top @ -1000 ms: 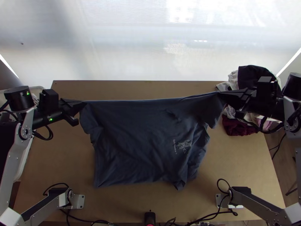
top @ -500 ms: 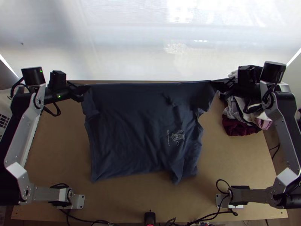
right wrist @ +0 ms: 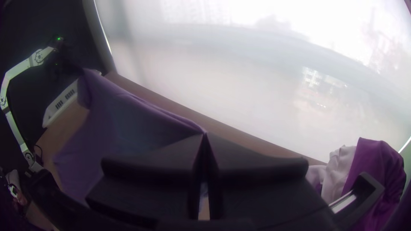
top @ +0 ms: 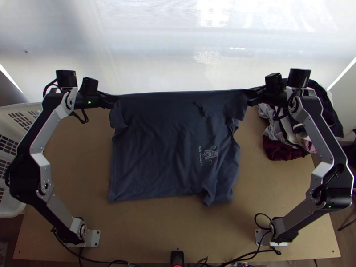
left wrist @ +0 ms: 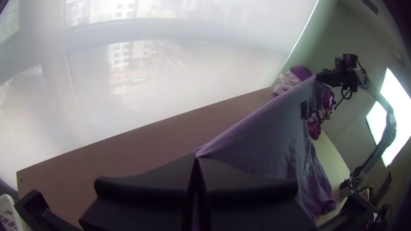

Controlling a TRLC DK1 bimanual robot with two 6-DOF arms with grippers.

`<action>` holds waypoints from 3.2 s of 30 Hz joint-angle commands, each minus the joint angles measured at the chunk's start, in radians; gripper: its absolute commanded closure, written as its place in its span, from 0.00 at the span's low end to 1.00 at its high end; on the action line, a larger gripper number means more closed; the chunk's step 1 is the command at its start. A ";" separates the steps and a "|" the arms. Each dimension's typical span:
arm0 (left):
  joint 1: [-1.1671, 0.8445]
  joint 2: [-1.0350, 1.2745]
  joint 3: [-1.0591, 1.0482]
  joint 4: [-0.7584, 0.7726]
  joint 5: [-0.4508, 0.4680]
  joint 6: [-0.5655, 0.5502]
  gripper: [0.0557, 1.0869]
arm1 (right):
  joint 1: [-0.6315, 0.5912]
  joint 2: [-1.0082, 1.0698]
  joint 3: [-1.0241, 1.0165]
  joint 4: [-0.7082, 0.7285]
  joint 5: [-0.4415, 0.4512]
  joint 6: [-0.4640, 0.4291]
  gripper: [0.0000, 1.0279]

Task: Fold the t-shirt

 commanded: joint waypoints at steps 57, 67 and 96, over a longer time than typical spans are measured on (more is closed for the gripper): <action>-0.143 0.639 0.616 -0.080 -0.294 0.006 0.96 | 0.083 0.726 0.654 -0.207 0.216 -0.002 0.97; -0.145 0.582 0.602 -0.095 -0.292 0.000 0.96 | 0.089 0.650 0.610 -0.259 0.215 0.000 0.97; -0.240 0.171 0.225 -0.433 -0.223 0.228 0.96 | 0.066 0.177 0.058 -0.261 0.213 -0.035 0.97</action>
